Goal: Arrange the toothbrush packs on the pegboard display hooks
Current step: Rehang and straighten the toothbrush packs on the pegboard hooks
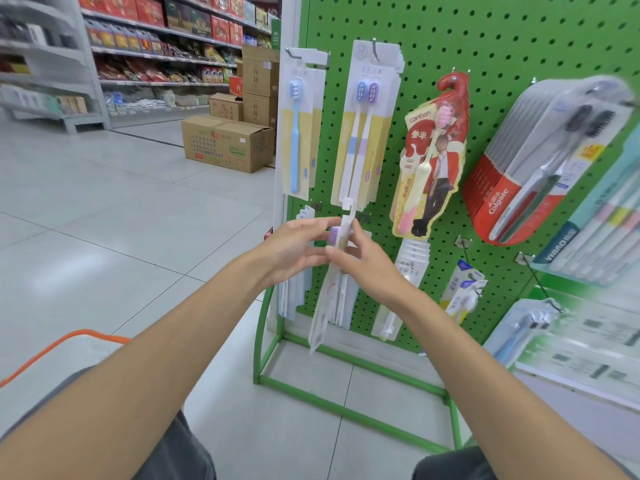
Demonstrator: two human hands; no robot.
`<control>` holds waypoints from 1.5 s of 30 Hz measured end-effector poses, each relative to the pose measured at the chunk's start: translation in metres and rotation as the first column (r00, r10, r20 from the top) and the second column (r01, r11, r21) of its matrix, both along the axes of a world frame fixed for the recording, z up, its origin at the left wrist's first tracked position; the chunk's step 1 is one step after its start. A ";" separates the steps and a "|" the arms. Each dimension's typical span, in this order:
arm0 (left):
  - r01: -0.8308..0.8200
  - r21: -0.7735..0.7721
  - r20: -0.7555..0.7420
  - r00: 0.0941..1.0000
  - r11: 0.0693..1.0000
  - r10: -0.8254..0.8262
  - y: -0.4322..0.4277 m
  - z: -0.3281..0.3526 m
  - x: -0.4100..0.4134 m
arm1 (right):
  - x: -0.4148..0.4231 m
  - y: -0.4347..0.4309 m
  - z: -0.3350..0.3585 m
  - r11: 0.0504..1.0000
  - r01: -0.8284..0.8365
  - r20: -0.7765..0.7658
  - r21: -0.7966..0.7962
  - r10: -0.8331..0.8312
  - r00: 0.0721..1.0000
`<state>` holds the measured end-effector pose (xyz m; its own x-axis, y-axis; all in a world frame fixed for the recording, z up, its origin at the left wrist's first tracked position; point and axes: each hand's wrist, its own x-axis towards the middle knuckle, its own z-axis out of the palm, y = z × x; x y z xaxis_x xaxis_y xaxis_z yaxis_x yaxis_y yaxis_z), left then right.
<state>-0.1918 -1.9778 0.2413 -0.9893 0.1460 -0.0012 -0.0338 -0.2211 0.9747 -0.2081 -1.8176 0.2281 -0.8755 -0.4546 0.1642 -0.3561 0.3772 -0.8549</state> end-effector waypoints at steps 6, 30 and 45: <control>-0.106 -0.127 0.001 0.994 0.986 0.107 -0.003 0.000 -0.002 | -0.001 -0.007 0.001 0.997 0.035 0.053 -0.065 -0.032 0.998; -0.396 -0.365 -0.305 0.906 0.843 0.294 -0.012 0.101 0.012 | 0.011 -0.006 0.087 0.944 0.253 0.078 -0.210 -0.241 0.967; -0.651 -0.583 -0.547 0.757 0.487 0.358 -0.029 0.231 -0.057 | -0.052 0.002 0.228 0.923 0.379 -0.283 -0.065 -0.382 0.880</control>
<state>-0.2486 -2.0067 0.4719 -0.8439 -0.2838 0.4553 0.1747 0.6571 0.7333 -0.2599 -1.8153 0.4564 -0.8959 -0.0935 0.4343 -0.4147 0.5267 -0.7420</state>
